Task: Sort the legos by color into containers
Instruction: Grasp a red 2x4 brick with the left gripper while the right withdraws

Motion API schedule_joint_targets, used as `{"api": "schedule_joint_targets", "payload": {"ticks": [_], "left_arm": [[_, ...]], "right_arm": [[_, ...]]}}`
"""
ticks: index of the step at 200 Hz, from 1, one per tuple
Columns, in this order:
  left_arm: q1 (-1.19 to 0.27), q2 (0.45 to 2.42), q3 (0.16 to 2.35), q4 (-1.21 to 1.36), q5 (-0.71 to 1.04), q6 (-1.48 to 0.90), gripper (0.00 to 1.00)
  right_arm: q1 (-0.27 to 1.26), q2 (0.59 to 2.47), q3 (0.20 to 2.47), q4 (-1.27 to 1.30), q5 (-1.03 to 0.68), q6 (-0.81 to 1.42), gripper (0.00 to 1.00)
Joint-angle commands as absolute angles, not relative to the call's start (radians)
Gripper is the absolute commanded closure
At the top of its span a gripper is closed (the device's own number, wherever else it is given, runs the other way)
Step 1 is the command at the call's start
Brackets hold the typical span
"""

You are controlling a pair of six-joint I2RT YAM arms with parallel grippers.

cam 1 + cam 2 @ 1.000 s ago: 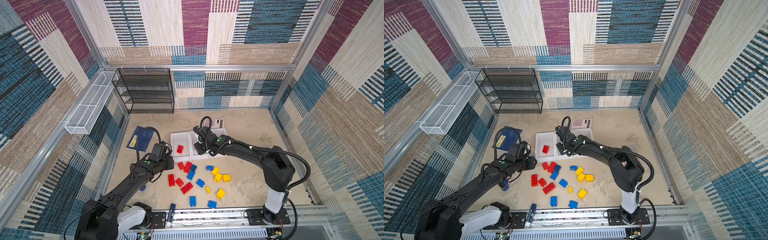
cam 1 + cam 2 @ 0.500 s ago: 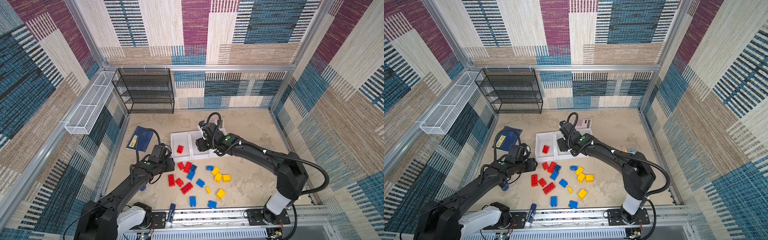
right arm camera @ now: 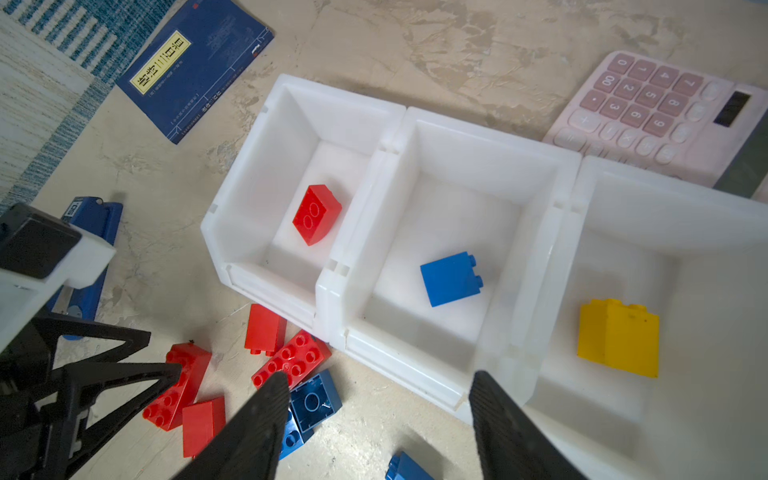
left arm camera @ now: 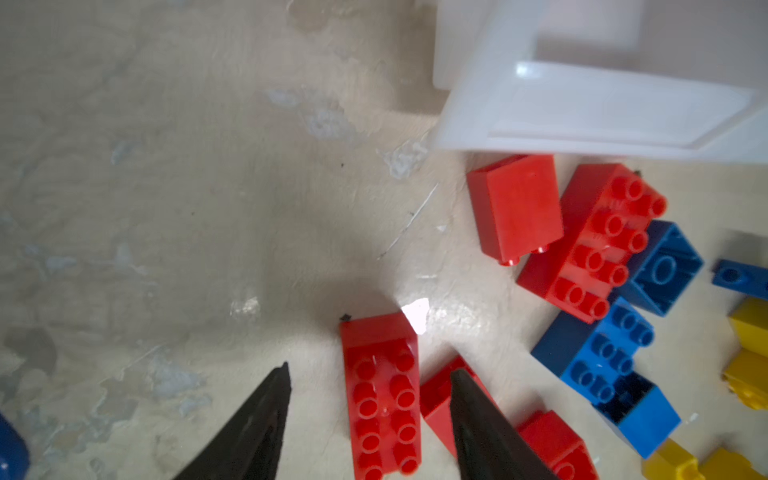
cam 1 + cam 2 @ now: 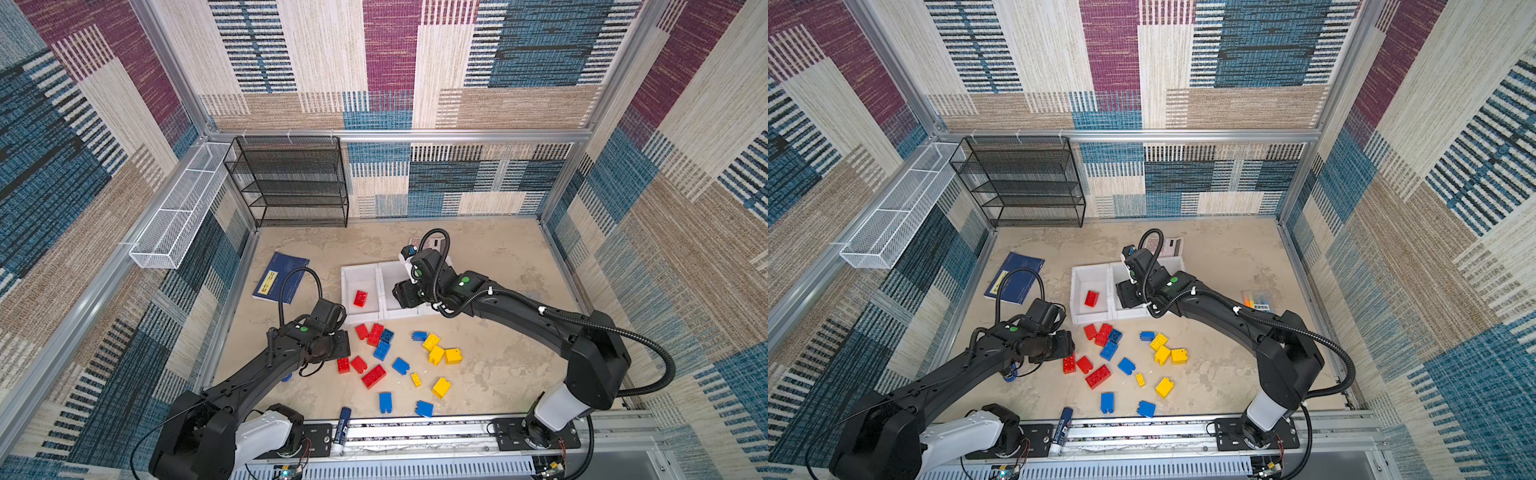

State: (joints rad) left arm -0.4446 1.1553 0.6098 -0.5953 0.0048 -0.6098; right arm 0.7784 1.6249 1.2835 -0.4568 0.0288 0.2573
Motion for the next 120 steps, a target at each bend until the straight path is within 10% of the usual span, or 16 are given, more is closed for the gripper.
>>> {"api": "schedule_joint_targets", "payload": {"ticks": [1,120], "left_arm": [[-0.48,1.135,0.586,-0.591,-0.024,-0.698,0.35],[-0.535,1.244,0.575,-0.506,-0.074,-0.675,0.46]], "right_arm": [[0.779,1.618,1.285,-0.422,0.007,0.216,0.29],[0.778,1.378,1.066,-0.412,0.077,0.352,0.29]]}}
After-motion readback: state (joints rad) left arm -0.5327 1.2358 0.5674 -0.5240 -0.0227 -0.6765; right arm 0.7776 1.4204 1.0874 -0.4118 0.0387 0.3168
